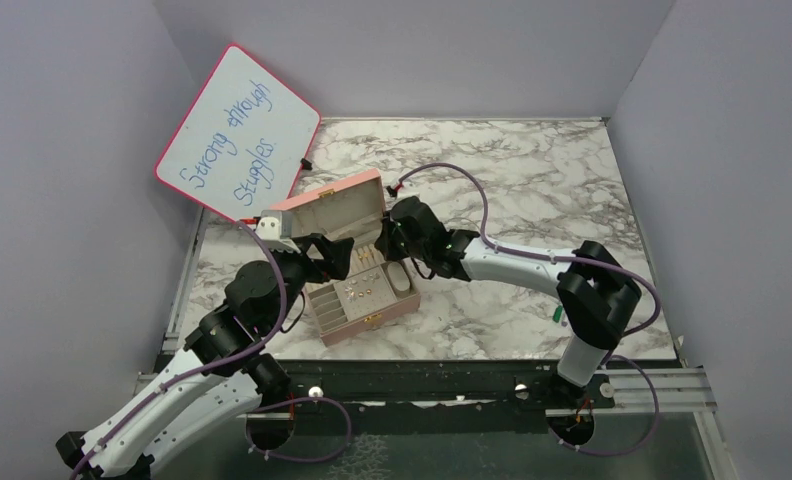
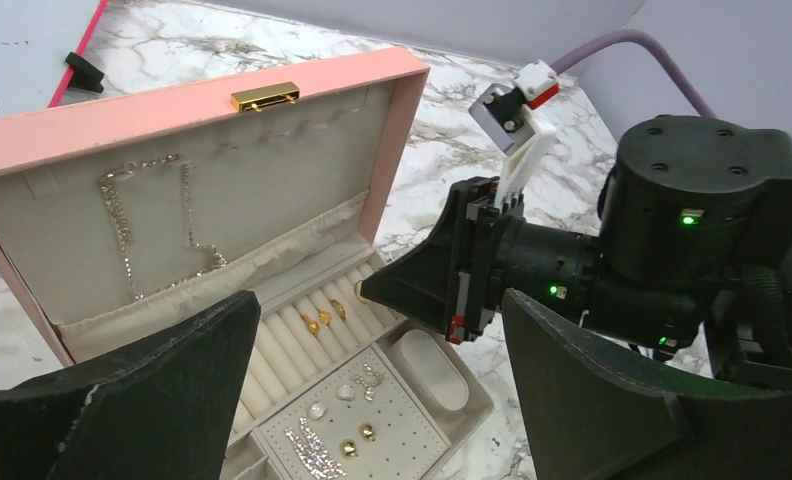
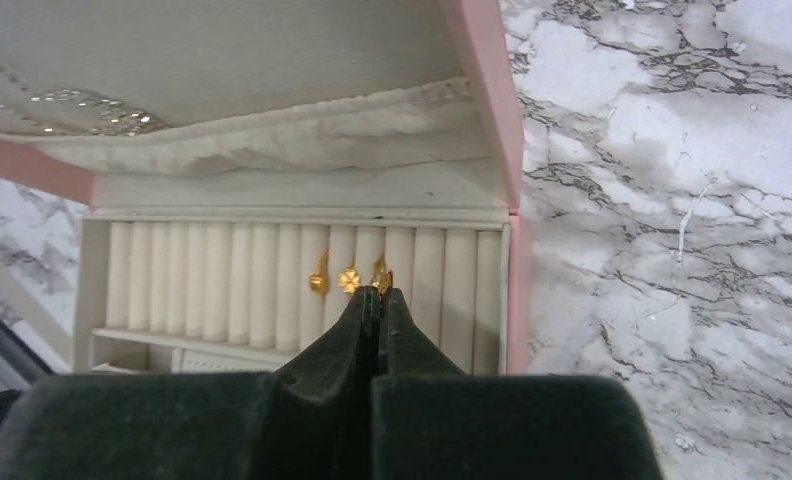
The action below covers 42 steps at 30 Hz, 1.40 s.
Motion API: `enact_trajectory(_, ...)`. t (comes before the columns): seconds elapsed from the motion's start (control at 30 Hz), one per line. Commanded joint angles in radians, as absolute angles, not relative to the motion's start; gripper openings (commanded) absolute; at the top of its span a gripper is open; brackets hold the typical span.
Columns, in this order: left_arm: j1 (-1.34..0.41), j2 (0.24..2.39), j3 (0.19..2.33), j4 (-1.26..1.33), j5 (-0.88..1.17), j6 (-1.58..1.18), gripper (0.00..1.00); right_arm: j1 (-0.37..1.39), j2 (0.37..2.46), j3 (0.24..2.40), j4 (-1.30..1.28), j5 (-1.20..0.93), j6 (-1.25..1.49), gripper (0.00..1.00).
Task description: Organize the mixed jewelry
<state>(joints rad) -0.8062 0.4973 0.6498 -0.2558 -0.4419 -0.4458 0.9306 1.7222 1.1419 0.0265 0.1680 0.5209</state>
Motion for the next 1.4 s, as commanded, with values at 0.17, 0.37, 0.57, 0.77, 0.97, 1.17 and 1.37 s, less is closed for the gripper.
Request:
enact_trajectory(0.17, -0.805, 0.484, 0.634, -0.254, -0.465, -0.436, 0.92, 0.939, 1.799, 1.199, 0.009, 0.207, 0.485, 0.01)
enact_trajectory(0.37, -0.805, 0.487, 0.635, -0.253, -0.466, -0.433, 0.92, 0.939, 1.827, 1.204, 0.002, 0.222, 0.471, 0.01)
enact_trajectory(0.57, -0.805, 0.491, 0.636, -0.252, -0.465, -0.430, 0.92, 0.939, 1.852, 1.215, 0.014, 0.223, 0.444, 0.01)
enact_trajectory(0.77, -0.805, 0.493, 0.636, -0.252, -0.465, -0.428, 0.92, 0.939, 1.889, 1.234, 0.002, 0.226, 0.439, 0.01)
enact_trajectory(0.97, -0.805, 0.491, 0.636, -0.252, -0.462, -0.425, 0.92, 0.940, 1.908, 1.231, -0.040, 0.246, 0.451, 0.01)
enact_trajectory(1.17, -0.805, 0.492, 0.636, -0.252, -0.460, -0.425, 0.92, 0.939, 1.889, 1.229, -0.073, 0.254, 0.475, 0.02)
enact_trajectory(1.37, -0.805, 0.492, 0.637, -0.253, -0.461, -0.423, 0.93, 0.939, 1.821, 1.228, -0.097, 0.273, 0.498, 0.21)
